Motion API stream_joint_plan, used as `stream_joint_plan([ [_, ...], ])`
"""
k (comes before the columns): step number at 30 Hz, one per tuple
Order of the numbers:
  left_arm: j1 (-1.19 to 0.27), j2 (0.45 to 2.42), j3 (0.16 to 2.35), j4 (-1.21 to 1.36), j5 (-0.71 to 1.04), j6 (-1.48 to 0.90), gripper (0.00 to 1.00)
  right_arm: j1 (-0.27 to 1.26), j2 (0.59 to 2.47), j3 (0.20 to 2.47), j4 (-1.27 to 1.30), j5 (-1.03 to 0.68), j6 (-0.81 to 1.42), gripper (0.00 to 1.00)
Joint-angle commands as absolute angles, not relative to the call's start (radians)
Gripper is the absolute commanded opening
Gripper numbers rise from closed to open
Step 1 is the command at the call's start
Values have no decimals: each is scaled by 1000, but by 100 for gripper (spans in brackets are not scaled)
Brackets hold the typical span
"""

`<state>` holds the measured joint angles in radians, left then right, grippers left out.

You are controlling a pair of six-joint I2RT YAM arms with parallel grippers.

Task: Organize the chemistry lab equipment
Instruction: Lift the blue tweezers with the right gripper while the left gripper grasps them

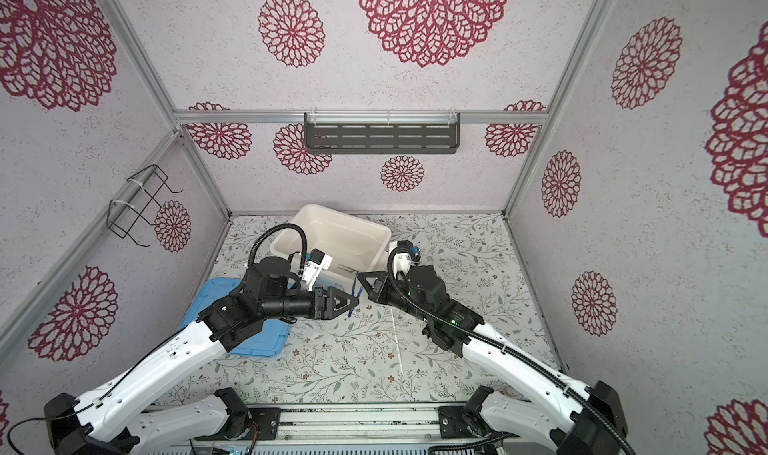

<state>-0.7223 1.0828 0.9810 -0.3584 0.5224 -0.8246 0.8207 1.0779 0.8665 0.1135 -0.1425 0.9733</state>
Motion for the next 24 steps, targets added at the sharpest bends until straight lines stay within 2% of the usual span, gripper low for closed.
stream_joint_plan([
  [1,-732,1056,983,-335,531,-806,62,818,1094,914,186,-164,1003,9],
  [11,-729,997,966,-411,423,-728,38,818,1192,949,296,-213,1035,9],
  [13,-726,1001,972,-422,420,-720,24,819,1211,958,305,-219,1040,9],
  [14,-728,1005,974,-428,420,-717,22,819,1217,964,303,-220,1041,9],
  [21,-726,1039,1002,-483,344,-704,43,819,1242,986,302,-229,1041,9],
  [22,-724,1044,1006,-483,338,-704,44,819,1247,986,304,-232,1040,9],
  [24,-723,1052,1014,-485,337,-699,41,819,1250,988,308,-238,1039,9],
])
